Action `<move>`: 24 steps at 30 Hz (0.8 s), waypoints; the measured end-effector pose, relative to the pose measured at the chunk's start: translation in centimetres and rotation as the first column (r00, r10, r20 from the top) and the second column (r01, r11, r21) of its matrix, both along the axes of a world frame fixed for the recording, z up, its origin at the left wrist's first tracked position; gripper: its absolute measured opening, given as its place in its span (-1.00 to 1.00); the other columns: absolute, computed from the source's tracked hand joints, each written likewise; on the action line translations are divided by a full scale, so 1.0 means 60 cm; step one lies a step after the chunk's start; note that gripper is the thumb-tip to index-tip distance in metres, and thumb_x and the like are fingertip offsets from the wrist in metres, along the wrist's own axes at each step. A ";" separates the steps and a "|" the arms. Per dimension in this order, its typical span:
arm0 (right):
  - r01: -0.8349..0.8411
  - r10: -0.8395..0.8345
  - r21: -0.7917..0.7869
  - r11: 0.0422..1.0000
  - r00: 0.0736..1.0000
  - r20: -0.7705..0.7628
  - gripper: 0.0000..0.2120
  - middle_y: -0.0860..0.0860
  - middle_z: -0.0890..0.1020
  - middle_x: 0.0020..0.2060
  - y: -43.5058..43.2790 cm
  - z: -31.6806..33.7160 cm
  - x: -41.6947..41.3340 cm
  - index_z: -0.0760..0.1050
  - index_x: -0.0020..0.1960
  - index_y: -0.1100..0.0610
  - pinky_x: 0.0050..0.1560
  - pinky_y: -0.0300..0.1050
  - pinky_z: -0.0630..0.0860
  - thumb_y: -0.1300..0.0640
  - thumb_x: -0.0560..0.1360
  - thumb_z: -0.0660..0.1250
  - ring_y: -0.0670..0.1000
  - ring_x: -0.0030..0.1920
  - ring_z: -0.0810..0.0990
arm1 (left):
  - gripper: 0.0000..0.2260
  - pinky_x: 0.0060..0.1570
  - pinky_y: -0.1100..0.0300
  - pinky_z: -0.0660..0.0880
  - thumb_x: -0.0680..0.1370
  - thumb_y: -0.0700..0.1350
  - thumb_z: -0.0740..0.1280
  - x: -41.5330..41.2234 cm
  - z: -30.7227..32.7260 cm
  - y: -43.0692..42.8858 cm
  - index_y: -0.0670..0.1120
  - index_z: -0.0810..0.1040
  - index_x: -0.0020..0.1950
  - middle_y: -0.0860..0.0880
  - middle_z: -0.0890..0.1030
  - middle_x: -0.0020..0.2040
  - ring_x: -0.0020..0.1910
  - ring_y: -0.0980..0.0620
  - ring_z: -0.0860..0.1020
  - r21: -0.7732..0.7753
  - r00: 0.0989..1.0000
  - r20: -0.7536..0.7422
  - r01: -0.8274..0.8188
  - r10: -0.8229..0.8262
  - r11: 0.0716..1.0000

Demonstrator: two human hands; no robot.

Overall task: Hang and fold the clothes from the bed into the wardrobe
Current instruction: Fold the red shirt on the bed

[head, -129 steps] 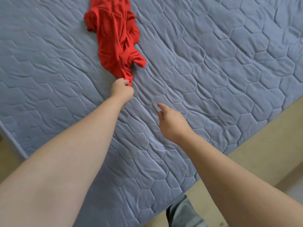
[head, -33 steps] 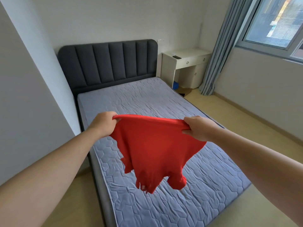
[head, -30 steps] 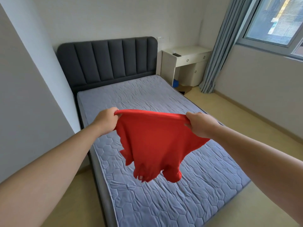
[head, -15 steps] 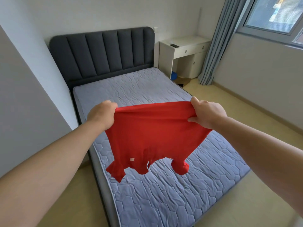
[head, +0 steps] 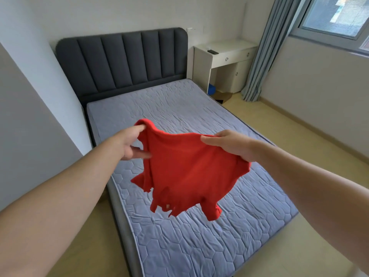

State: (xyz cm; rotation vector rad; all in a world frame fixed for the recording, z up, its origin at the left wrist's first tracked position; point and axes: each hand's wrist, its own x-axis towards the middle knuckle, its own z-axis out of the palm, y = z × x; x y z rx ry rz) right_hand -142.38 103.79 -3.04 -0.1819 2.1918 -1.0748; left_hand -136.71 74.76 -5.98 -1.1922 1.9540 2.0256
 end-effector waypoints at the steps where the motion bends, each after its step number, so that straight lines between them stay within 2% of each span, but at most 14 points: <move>1: 0.047 -0.043 -0.106 0.993 0.998 0.036 -0.60 0.06 0.74 -0.12 -0.016 0.000 0.008 0.68 0.00 0.06 -0.03 0.14 0.66 -0.25 0.40 0.46 0.12 -0.11 0.73 | -0.65 -0.24 -0.05 0.64 0.52 0.07 0.45 -0.002 0.000 0.007 -0.10 0.53 0.19 -0.09 0.50 0.10 -0.03 -0.14 0.61 0.083 0.998 -0.059 -0.008 0.013 0.996; 3: 0.174 -0.130 -0.338 0.925 0.980 0.148 -0.72 0.15 0.72 -0.06 -0.052 -0.001 0.021 0.65 0.03 0.18 0.04 0.13 0.64 -0.02 0.47 0.46 0.15 -0.08 0.72 | -0.61 -0.38 0.11 0.61 0.49 0.02 0.49 -0.004 -0.009 0.021 -0.14 0.52 0.20 -0.11 0.60 -0.01 -0.23 -0.03 0.62 -0.116 0.992 -0.128 0.004 -0.019 0.993; 4: 0.218 -0.137 -0.428 0.877 0.968 0.211 -0.76 0.17 0.70 -0.06 -0.068 -0.001 0.027 0.63 0.03 0.23 0.07 0.08 0.63 0.06 0.49 0.44 0.14 -0.10 0.69 | -0.59 -0.35 0.12 0.62 0.49 0.02 0.49 -0.002 -0.015 0.029 -0.16 0.50 0.22 -0.15 0.63 0.01 -0.27 -0.03 0.63 -0.211 0.990 -0.140 -0.016 -0.014 0.977; 5: 0.230 -0.118 -0.481 0.846 0.961 0.251 -0.80 0.18 0.66 -0.07 -0.083 -0.003 0.032 0.60 0.02 0.25 0.08 0.05 0.60 0.11 0.51 0.41 0.13 -0.11 0.64 | -0.62 -0.27 0.08 0.65 0.51 0.03 0.46 0.002 -0.015 0.037 -0.17 0.52 0.19 -0.18 0.65 0.02 -0.28 -0.05 0.64 -0.203 0.989 -0.144 -0.003 -0.027 0.979; 7: 0.214 -0.069 -0.517 0.829 0.956 0.285 -0.86 0.17 0.60 -0.12 -0.107 -0.004 0.034 0.57 -0.04 0.20 0.07 0.04 0.52 0.11 0.53 0.36 0.12 -0.09 0.56 | -0.71 -0.15 0.05 0.65 0.57 0.08 0.37 0.015 -0.003 0.051 -0.15 0.54 0.02 -0.17 0.65 -0.07 -0.30 -0.07 0.65 -0.051 0.985 -0.145 0.085 -0.092 0.995; 9: 0.245 -0.080 -0.520 0.818 0.944 0.319 -0.85 0.12 0.59 -0.16 -0.122 -0.003 0.031 0.54 -0.09 0.13 -0.06 -0.06 0.47 0.05 0.55 0.34 0.07 -0.14 0.56 | -0.62 -0.18 0.08 0.62 0.57 0.20 0.32 0.033 0.014 0.057 -0.13 0.53 -0.05 -0.13 0.64 -0.14 -0.28 -0.03 0.65 -0.040 0.964 -0.214 0.155 -0.160 0.987; 11: 0.310 -0.128 -0.521 0.796 0.926 0.355 -0.82 0.10 0.59 -0.13 -0.131 -0.004 0.025 0.52 -0.01 0.13 -0.15 -0.11 0.43 0.01 0.57 0.32 0.02 -0.19 0.56 | -0.55 -0.09 0.04 0.63 0.49 0.25 0.36 0.048 0.022 0.057 -0.16 0.54 0.01 -0.16 0.67 -0.07 -0.18 -0.04 0.67 -0.193 0.898 -0.342 0.221 -0.277 0.956; 13: 0.351 -0.169 -0.515 0.782 0.915 0.367 -0.81 0.08 0.60 -0.16 -0.134 -0.008 0.021 0.54 0.02 0.14 -0.23 -0.15 0.39 0.00 0.57 0.33 -0.01 -0.26 0.53 | -0.57 -0.06 0.10 0.65 0.42 0.14 0.49 0.067 0.027 0.061 -0.12 0.56 0.11 -0.11 0.68 0.00 -0.09 -0.01 0.67 -0.372 0.826 -0.351 0.309 -0.440 0.876; 15: 0.371 -0.196 -0.506 0.778 0.910 0.366 -0.81 0.04 0.57 -0.29 -0.135 -0.014 0.021 0.53 -0.10 0.13 -0.35 -0.19 0.27 0.01 0.56 0.35 -0.05 -0.38 0.41 | -0.60 -0.17 0.18 0.65 0.40 -0.08 0.59 0.072 0.020 0.064 -0.07 0.55 0.16 -0.02 0.68 -0.04 -0.13 0.07 0.67 -0.519 0.796 -0.282 0.343 -0.535 0.783; 17: 0.389 -0.213 -0.507 0.770 0.904 0.370 -0.79 0.01 0.53 -0.39 -0.135 -0.021 0.022 0.49 -0.19 0.10 -0.37 -0.19 0.14 0.02 0.55 0.37 -0.07 -0.43 0.30 | -0.70 -0.14 0.09 0.66 0.44 -0.25 0.53 0.067 0.014 0.066 -0.10 0.59 0.14 -0.03 0.69 -0.10 -0.19 0.04 0.68 -0.640 0.804 -0.215 0.314 -0.555 0.702; 19: 0.395 -0.225 -0.494 0.774 0.902 0.369 -0.78 -0.02 0.52 -0.43 -0.135 -0.027 0.023 0.48 -0.23 0.07 -0.36 -0.18 0.10 0.01 0.53 0.39 -0.08 -0.45 0.26 | -0.86 -0.06 0.09 0.63 0.52 -0.28 0.41 0.060 0.010 0.065 -0.12 0.64 0.05 -0.05 0.70 -0.16 -0.20 0.03 0.68 -0.742 0.805 -0.156 0.287 -0.572 0.606; 20: 0.391 -0.236 -0.471 0.791 0.904 0.356 -0.77 -0.04 0.51 -0.44 -0.133 -0.028 0.025 0.50 -0.24 0.06 -0.37 -0.19 0.10 -0.01 0.53 0.40 -0.08 -0.46 0.25 | -0.88 -0.06 0.13 0.61 0.55 -0.28 0.36 0.055 0.011 0.065 -0.11 0.65 0.02 -0.04 0.70 -0.19 -0.21 0.03 0.67 -0.775 0.806 -0.139 0.272 -0.575 0.570; 22: 0.384 -0.296 -0.382 0.840 0.916 0.269 -0.77 -0.08 0.48 -0.48 -0.131 -0.030 0.029 0.60 -0.28 0.05 -0.45 -0.22 0.16 -0.04 0.48 0.44 -0.07 -0.51 0.29 | -0.84 -0.18 0.24 0.56 0.59 -0.29 0.26 0.044 0.014 0.064 -0.12 0.62 0.01 -0.08 0.67 -0.18 -0.25 0.00 0.62 -0.791 0.826 -0.138 0.241 -0.547 0.563; 24: 0.382 -0.379 -0.292 0.877 0.923 0.071 -0.79 -0.12 0.55 -0.52 -0.127 -0.035 0.031 0.69 -0.31 0.05 -0.44 -0.23 0.37 -0.05 0.41 0.48 -0.06 -0.45 0.48 | -0.82 -0.30 0.31 0.45 0.61 -0.31 0.20 0.031 0.021 0.068 -0.15 0.58 0.03 -0.14 0.62 -0.11 -0.27 -0.01 0.56 -0.797 0.826 -0.142 0.231 -0.545 0.558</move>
